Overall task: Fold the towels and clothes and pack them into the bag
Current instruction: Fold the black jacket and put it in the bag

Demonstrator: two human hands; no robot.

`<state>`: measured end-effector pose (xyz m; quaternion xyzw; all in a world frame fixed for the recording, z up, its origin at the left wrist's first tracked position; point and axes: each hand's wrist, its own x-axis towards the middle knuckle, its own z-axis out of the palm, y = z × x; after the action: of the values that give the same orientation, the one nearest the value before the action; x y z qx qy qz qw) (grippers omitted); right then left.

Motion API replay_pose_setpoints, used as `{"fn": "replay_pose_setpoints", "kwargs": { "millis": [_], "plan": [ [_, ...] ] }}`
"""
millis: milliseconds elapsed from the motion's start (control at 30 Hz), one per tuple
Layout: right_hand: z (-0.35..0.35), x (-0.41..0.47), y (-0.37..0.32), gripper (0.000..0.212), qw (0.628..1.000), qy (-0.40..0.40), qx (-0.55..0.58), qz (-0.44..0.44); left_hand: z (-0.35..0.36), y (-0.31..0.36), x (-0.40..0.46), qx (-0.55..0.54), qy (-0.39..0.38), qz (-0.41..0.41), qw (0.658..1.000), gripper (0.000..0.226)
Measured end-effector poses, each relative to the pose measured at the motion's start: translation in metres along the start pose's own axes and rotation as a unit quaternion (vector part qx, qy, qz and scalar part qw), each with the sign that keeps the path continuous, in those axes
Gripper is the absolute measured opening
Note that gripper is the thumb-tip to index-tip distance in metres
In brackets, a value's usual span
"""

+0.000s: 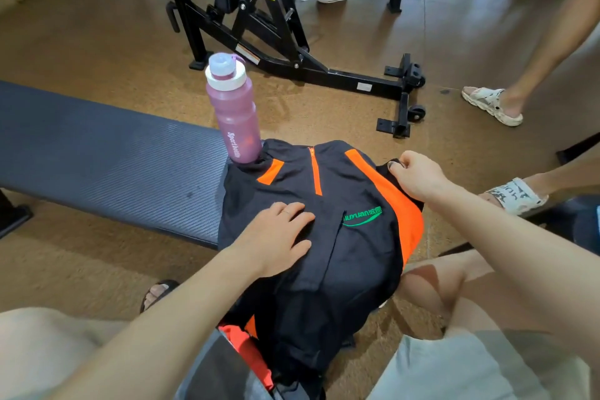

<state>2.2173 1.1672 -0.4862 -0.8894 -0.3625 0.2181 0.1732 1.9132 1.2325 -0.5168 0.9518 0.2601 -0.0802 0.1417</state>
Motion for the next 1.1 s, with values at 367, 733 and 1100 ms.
{"fn": "replay_pose_setpoints", "kwargs": {
  "millis": [367,733,1100],
  "plan": [
    [-0.031,0.000,0.035,0.031,0.991,-0.058,-0.122,-0.022,0.011,-0.045,-0.018,0.043,-0.064,-0.251,0.965,0.075],
    [-0.056,-0.005,0.019,0.052,0.974,-0.225,-0.002,-0.009,0.002,-0.003,0.005,0.076,0.052,-0.048,0.995,0.078],
    [-0.079,-0.007,0.049,0.029,0.968,-0.193,0.154,-0.050,0.023,-0.006,0.025,0.015,-0.049,-0.165,0.985,0.081]
  ]
}}
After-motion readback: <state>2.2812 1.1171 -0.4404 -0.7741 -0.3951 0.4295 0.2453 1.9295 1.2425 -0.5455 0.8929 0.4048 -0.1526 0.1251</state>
